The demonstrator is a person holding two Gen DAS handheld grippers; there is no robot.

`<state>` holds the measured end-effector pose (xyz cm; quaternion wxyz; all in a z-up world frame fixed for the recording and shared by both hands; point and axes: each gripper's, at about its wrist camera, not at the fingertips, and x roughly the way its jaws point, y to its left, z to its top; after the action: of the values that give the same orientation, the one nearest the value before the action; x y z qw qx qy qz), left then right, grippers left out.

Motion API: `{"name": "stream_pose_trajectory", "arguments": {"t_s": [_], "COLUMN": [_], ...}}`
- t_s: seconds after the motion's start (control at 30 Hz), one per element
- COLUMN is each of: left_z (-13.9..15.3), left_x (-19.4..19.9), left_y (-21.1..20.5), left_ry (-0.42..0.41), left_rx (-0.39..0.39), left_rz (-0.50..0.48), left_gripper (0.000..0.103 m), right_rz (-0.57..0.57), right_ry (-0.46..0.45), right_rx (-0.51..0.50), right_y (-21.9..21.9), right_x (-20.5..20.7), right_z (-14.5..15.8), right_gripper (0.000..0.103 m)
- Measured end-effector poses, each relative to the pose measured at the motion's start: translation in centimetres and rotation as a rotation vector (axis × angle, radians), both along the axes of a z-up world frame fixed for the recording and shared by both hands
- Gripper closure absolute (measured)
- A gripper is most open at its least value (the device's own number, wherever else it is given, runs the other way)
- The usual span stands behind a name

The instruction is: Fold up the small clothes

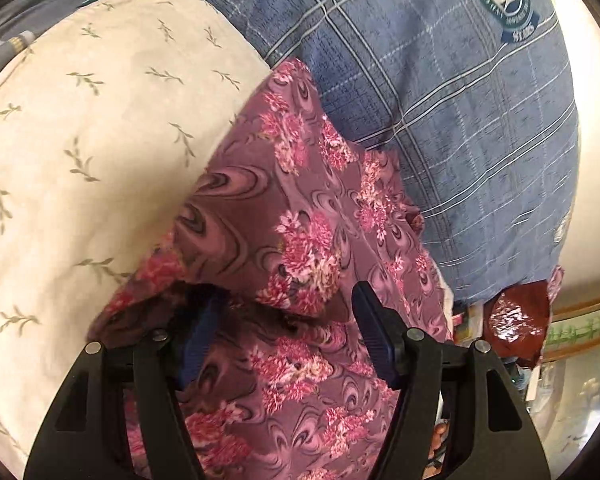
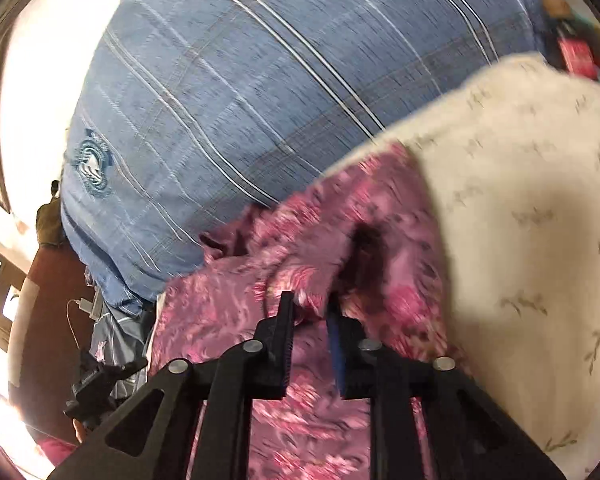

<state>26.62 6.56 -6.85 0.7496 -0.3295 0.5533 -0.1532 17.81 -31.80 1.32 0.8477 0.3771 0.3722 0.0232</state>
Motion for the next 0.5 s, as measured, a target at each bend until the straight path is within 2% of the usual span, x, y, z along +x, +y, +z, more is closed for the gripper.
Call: {"name": "stream_pose_trajectory", "arguments": {"t_s": [0.07,0.1,0.17,0.2,0.23,0.27,0.3,0.37,0.4,0.43,0.5], "left_z": [0.1,0.2,0.3,0.4,0.5,0.8,1.0,1.4,1.4,1.0,-0.2], "left_x": [0.2,0.2,0.4,0.4,0.5,0.5,0.5,0.3,0.4,0.6,0.8], "left_y": [-0.1,0.0,0.1,0.1,0.1,-0.1,-0.2,-0.2,-0.3,-0.5,-0.7], "left_ry": [0.001,0.002,0.006,0.002,-0.004,-0.012,-0.018,-0.033,-0.033,-0.018,0.028], "left_rx": [0.006,0.005,0.001,0.003,0.005,0.002,-0.003,0.026,0.05,0.086,0.116], "left_rz": [0.009,0.012,0.02,0.019,0.01,-0.003,-0.01,-0.012,-0.017,-0.026,-0.04], "left_gripper": [0.038,0.038,0.038,0.045,0.06,0.069,0.075,0.075,0.075,0.075,0.075], "right_rz": [-0.019,-0.031,-0.069,-0.075,-0.065,-0.031,-0.016,-0.043,-0.051,-0.058,-0.016], "right_ry": [-0.018,-0.022,-0.022,-0.017,-0.011,-0.015,-0.039,-0.163,-0.187,-0.167,-0.031], "right_rx": [0.064,0.091,0.125,0.115,0.103,0.071,0.033,-0.099,-0.149,-0.227,-0.291], "right_y": [-0.7,-1.0,-1.0,-0.9,-0.6,-0.6,-0.4,-0.1,0.1,0.3,0.2], "right_x": [-0.2,-0.1,0.6,1.1,1.7,2.2,2.4,1.2,0.8,0.9,1.9], "right_z": [-0.1,-0.2,-0.4,-0.4,-0.3,0.2,1.1,4.1,4.8,5.0,2.9], "right_gripper": [0.066,0.052,0.05,0.055,0.083,0.099,0.097,0.097,0.097,0.097,0.097]}}
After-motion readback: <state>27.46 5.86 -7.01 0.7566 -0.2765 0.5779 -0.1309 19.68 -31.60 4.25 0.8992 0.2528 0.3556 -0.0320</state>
